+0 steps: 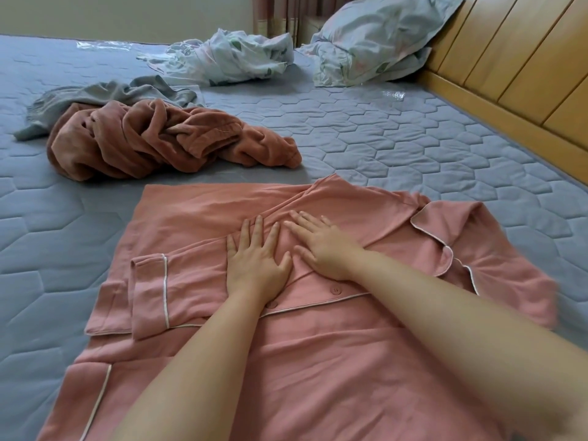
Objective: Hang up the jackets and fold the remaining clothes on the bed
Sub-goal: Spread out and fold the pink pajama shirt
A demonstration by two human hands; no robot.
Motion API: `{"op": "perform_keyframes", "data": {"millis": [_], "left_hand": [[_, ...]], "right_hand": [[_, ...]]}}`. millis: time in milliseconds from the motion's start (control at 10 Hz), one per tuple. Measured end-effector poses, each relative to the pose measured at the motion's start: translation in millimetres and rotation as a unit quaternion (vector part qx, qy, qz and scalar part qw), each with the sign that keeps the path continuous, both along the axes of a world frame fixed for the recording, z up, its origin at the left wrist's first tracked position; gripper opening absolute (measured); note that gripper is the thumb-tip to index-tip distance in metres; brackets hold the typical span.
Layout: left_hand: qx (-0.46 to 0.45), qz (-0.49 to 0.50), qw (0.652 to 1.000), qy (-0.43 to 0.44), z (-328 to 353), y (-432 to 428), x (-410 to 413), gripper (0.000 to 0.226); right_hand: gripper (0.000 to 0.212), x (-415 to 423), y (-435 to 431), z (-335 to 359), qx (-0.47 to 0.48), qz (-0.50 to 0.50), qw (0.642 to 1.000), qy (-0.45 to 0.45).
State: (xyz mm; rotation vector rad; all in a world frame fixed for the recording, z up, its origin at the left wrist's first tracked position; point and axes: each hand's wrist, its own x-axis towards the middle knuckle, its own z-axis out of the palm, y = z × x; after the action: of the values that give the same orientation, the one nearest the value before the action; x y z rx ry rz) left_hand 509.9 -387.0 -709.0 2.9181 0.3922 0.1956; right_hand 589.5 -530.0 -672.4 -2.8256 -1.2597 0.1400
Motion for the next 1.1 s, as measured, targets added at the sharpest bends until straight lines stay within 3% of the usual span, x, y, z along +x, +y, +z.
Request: {"op": "perform_keyframes", "data": {"millis": [200, 400, 500, 600, 700, 800, 900, 1100], "left_hand": [[0.003, 0.0, 1.0, -0.004, -1, 0, 1, 0.069], [0.002, 0.001, 1.0, -0.009, -1, 0, 2, 0.069], [0.0, 0.0, 1.0, -0.016, -1, 0, 3, 0.069], [0.003, 0.0, 1.0, -0.018, -2, 1, 3, 0.069], [0.007, 0.001, 1.0, -0.017, -2, 1, 2, 0.072], [0.002, 0.001, 1.0, -0.017, -2, 1, 2, 0.075], [0.007, 0.002, 1.0, -0.019, -2, 1, 2, 0.075], [0.006, 0.002, 1.0, -0.017, -3, 1, 2, 0.079]], "right_hand": [[0.058, 60, -21, 4, -0.052, -0.091, 0.994, 0.015], [0.041, 106, 10, 35, 0.149, -0.128, 0.98, -0.018], [0.037, 124, 23, 49, 0.081, -0.132, 0.987, 0.035], [0.013, 134, 29, 60, 0.02, -0.12, 0.991, 0.051], [0.008, 142, 32, 68, -0.001, -0.12, 0.988, 0.095], [0.012, 144, 31, 85, -0.026, -0.111, 0.983, 0.143], [0.03, 148, 26, 98, -0.065, -0.085, 0.978, 0.177], [0.009, 152, 19, 103, -0.083, -0.091, 0.971, 0.207]]}}
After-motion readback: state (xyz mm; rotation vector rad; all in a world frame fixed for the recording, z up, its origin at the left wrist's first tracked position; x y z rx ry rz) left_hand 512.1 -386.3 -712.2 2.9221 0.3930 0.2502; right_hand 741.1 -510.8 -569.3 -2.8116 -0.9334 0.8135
